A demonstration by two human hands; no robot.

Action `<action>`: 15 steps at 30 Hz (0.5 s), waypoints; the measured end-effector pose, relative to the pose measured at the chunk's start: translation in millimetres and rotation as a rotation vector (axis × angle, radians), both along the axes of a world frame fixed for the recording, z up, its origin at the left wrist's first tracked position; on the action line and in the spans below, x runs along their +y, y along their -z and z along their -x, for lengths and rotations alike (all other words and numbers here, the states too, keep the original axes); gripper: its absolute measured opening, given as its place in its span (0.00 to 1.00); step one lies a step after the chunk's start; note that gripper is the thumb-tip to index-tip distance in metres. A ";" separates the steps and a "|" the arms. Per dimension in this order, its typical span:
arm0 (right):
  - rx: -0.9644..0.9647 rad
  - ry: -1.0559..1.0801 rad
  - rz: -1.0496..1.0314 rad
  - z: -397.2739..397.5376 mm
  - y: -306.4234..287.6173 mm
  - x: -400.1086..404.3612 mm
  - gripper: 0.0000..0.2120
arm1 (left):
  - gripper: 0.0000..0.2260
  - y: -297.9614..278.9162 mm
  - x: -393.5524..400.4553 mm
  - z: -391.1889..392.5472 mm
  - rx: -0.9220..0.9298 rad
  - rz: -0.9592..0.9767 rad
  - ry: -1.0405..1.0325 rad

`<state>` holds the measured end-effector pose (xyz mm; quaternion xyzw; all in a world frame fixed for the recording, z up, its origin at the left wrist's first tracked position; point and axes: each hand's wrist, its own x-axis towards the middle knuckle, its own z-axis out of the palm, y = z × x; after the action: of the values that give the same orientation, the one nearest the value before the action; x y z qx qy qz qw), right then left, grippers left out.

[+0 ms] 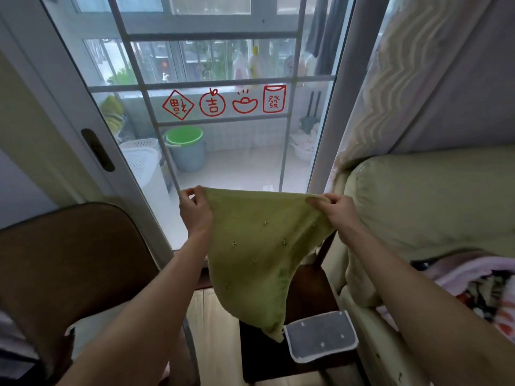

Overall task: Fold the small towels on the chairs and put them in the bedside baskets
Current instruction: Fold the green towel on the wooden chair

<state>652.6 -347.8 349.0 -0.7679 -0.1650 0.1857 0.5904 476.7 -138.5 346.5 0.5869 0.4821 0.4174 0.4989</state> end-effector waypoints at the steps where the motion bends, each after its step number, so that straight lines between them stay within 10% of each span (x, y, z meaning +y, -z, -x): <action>1: 0.077 0.050 -0.093 0.2 -2.5 0.2 0.09 | 0.16 -2.1 -0.8 -1.0 -0.033 0.020 0.028; 15: 0.459 -0.473 -0.304 -16.1 -12.0 -29.1 0.34 | 0.12 -2.9 -18.5 33.2 -0.185 0.057 -0.237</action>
<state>668.8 -376.9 360.9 -0.5502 -0.2268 0.4580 0.6604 443.5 -157.0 349.4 0.4705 0.5119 0.5117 0.5047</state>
